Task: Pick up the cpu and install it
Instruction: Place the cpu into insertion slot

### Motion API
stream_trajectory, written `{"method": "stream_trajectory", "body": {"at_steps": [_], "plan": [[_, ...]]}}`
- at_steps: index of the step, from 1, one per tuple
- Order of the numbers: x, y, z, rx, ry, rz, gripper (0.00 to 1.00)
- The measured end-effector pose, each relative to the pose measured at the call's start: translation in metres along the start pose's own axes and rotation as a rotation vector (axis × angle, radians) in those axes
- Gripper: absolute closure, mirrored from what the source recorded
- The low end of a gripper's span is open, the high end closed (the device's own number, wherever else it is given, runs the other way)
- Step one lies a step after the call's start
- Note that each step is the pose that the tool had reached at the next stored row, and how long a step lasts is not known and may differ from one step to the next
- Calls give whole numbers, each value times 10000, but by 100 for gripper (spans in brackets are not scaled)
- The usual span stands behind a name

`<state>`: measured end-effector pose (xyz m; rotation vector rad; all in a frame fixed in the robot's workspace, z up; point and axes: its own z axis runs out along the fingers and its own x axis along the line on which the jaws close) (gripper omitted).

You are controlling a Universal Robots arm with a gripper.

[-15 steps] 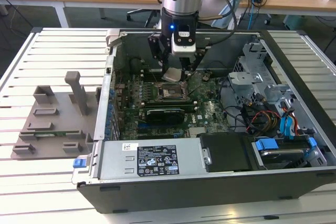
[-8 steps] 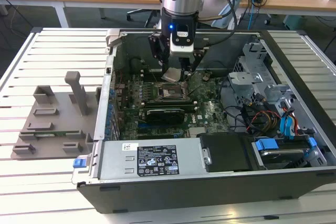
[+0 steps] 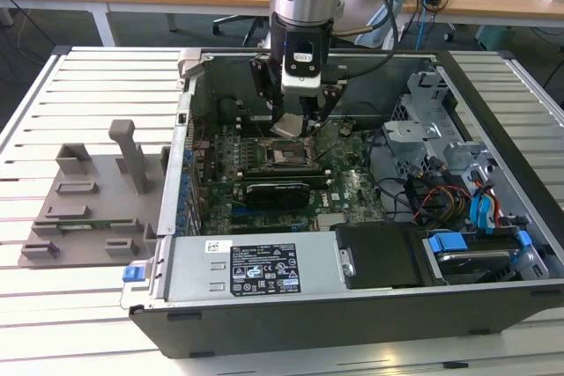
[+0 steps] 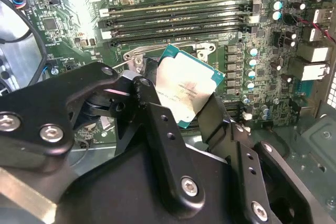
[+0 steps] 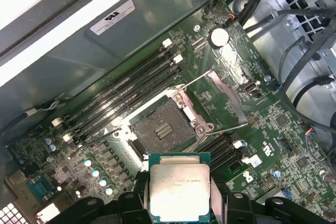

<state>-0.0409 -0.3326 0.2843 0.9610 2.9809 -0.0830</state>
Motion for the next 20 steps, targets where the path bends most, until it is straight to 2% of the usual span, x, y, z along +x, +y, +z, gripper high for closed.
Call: {"method": "stream_trajectory", "body": {"at_steps": [20], "plan": [[0,0,2,25,51,1057,45]]}}
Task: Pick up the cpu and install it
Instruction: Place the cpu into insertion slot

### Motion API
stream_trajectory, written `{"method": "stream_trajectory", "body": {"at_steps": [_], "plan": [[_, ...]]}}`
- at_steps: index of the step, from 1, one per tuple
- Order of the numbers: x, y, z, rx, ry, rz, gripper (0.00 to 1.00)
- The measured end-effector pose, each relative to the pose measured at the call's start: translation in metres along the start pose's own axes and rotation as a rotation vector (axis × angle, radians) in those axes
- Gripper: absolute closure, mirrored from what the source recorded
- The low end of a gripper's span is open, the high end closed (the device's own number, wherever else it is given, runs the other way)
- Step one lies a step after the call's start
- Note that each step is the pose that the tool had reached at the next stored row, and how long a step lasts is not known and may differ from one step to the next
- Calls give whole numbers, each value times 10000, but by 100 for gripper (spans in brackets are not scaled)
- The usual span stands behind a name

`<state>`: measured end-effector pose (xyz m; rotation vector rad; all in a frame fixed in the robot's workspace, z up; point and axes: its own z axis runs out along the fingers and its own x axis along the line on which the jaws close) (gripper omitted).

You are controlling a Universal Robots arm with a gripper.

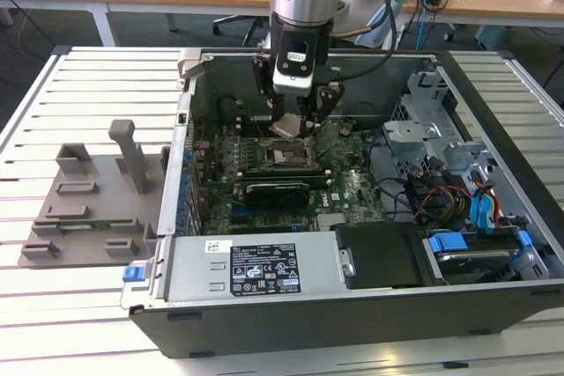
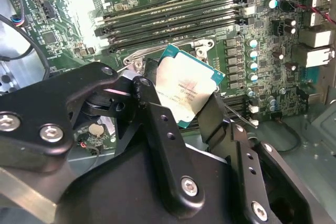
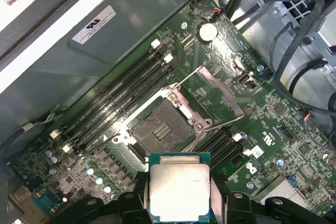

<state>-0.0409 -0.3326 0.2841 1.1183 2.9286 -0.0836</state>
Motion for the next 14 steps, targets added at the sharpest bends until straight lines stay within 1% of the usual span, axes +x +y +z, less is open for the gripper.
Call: {"method": "stream_trajectory", "body": {"at_steps": [14], "plan": [[0,0,1,16,32,657,45]]}}
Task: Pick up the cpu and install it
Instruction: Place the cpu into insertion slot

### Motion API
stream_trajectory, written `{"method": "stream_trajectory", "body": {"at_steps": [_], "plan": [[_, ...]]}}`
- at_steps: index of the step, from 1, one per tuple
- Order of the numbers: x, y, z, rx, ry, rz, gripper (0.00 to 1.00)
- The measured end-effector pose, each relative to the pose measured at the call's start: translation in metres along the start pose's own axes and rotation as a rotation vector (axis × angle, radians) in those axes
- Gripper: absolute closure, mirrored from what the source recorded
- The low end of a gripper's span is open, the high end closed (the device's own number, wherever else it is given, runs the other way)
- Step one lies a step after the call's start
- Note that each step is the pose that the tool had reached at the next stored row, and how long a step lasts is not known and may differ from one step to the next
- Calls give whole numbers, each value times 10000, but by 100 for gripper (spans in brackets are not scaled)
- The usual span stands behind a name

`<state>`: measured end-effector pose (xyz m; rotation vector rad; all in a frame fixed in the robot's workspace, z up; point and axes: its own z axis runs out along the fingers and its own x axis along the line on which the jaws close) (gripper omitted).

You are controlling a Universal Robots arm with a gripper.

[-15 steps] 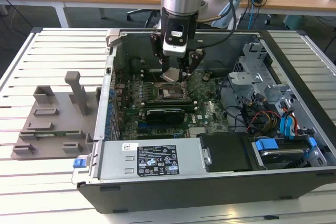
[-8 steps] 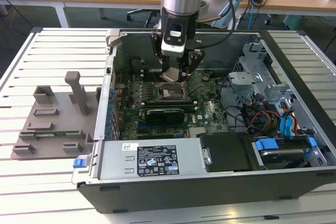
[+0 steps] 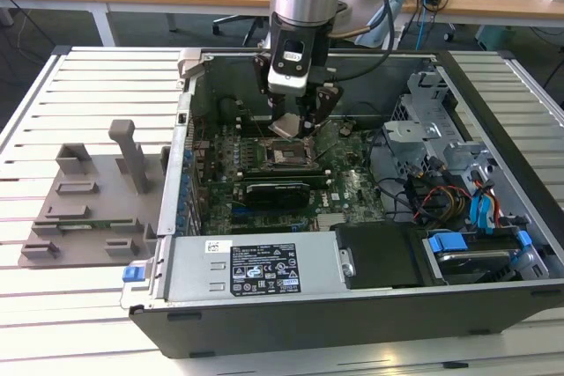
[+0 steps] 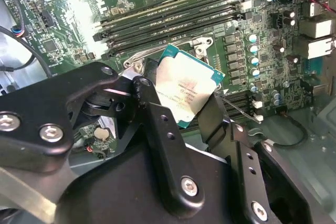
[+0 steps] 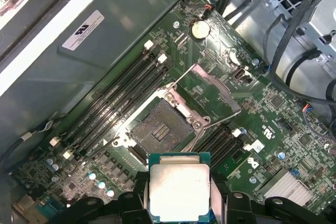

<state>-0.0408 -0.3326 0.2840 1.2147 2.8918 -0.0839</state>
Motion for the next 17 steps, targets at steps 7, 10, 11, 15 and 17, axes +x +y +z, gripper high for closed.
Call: {"method": "stream_trajectory", "body": {"at_steps": [7,10,11,15,17], "plan": [[0,0,0,8,16,345,45],[0,0,1,24,47,986,45],[0,0,1,27,54,1135,45],[0,0,1,39,77,1625,45],[0,0,1,42,82,1716,45]]}}
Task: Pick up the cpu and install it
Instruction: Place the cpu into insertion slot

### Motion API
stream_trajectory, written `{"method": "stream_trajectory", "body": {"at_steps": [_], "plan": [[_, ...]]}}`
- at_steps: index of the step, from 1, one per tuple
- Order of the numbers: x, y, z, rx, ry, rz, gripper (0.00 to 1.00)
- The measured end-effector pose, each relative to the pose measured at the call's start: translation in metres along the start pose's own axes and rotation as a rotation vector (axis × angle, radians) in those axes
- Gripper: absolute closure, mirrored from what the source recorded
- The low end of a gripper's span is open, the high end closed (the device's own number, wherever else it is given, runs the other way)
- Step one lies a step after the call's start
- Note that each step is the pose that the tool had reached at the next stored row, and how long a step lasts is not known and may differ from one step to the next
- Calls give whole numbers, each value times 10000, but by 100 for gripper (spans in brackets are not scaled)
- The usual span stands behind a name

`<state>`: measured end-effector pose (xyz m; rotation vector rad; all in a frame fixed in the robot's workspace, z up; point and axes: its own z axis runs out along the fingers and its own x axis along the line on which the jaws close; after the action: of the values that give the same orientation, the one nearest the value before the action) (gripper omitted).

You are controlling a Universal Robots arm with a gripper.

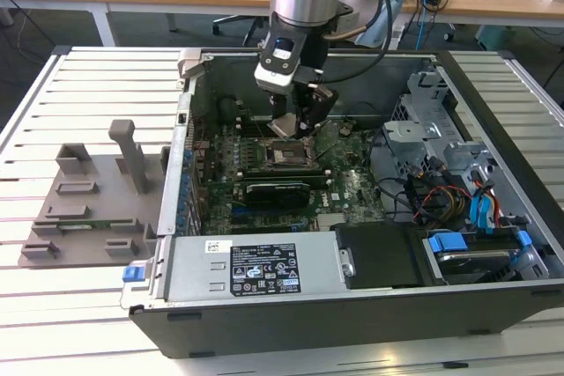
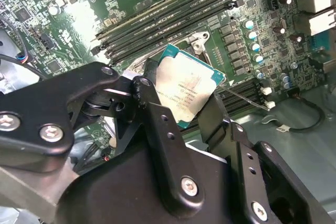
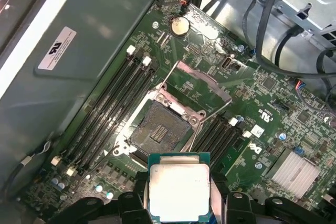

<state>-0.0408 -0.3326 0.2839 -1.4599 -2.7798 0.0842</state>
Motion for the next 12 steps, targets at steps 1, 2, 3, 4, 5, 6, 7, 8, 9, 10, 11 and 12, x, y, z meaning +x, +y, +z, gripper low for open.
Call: {"method": "stream_trajectory", "body": {"at_steps": [1,2,3,4,5,6,7,8,9,10,11,12], "plan": [[0,0,0,1,2,35,45],[0,0,0,2,4,79,45],[0,0,0,4,6,133,45],[0,0,0,4,8,173,45],[0,0,0,5,11,214,45],[0,0,0,7,12,253,45],[0,0,0,8,16,330,45],[0,0,0,10,19,398,45],[0,0,1,11,21,445,45],[0,0,1,12,23,481,45],[0,0,1,13,25,535,45],[0,0,1,15,28,598,45]]}}
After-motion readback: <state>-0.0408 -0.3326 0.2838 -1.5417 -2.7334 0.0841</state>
